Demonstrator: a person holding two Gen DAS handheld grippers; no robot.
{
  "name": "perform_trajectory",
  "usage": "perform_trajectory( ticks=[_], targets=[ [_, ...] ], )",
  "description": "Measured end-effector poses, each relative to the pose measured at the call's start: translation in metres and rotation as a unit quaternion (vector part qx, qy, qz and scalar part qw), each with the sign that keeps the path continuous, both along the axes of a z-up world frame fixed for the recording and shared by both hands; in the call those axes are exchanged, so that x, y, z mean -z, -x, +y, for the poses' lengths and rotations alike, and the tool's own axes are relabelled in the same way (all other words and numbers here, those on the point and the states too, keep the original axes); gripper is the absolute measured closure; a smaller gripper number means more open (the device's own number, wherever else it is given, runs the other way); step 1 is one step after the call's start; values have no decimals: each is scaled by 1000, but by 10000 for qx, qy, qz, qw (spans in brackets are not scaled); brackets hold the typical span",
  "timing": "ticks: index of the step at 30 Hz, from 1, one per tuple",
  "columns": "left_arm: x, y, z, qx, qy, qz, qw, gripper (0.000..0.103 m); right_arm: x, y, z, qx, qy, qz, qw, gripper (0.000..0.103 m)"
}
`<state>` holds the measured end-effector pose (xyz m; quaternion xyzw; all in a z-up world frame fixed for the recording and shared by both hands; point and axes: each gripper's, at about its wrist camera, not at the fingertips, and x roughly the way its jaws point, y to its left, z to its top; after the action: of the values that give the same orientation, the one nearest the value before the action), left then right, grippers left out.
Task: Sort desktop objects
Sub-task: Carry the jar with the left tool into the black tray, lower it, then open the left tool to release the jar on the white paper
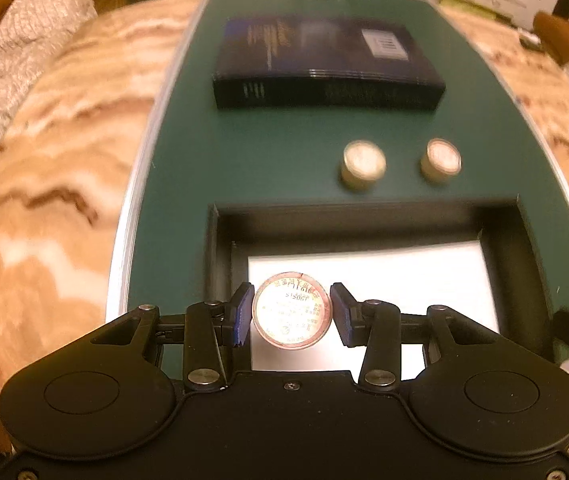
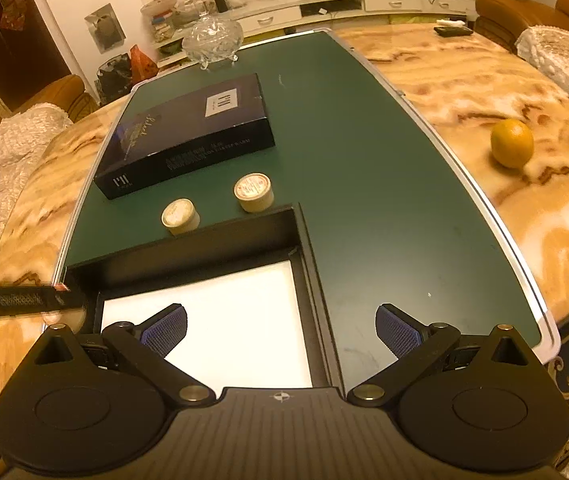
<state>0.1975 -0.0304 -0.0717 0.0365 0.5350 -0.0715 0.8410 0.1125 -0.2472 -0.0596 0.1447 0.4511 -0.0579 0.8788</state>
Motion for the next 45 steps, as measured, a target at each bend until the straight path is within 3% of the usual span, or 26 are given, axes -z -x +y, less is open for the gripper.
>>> perform_trajectory(
  ticks=[11,24,33,36,38,45],
  targets=[
    [39,8,-8,55,-380,213,9990,62,-3,12,-9,91,54,13,9999,0],
    [48,8,-9,40,-448,175,9988,62,-1,7,-1,-33,71,52,10000,0],
    [41,12,-6,28,-352,120,9993,46,0,5,2,-58,128,88,9999,0],
    [33,17,-5,37,-245,59,9997,36,1,3,4,-89,161,95,9998,0],
    [24,22,-6,58,-230,-44,9997,23,0,0,5,-119,197,98,9997,0],
    [-7,40,-2,15,-101,-435,9990,9,-12,-38,6,-306,634,-96,9975,0]
  ],
)
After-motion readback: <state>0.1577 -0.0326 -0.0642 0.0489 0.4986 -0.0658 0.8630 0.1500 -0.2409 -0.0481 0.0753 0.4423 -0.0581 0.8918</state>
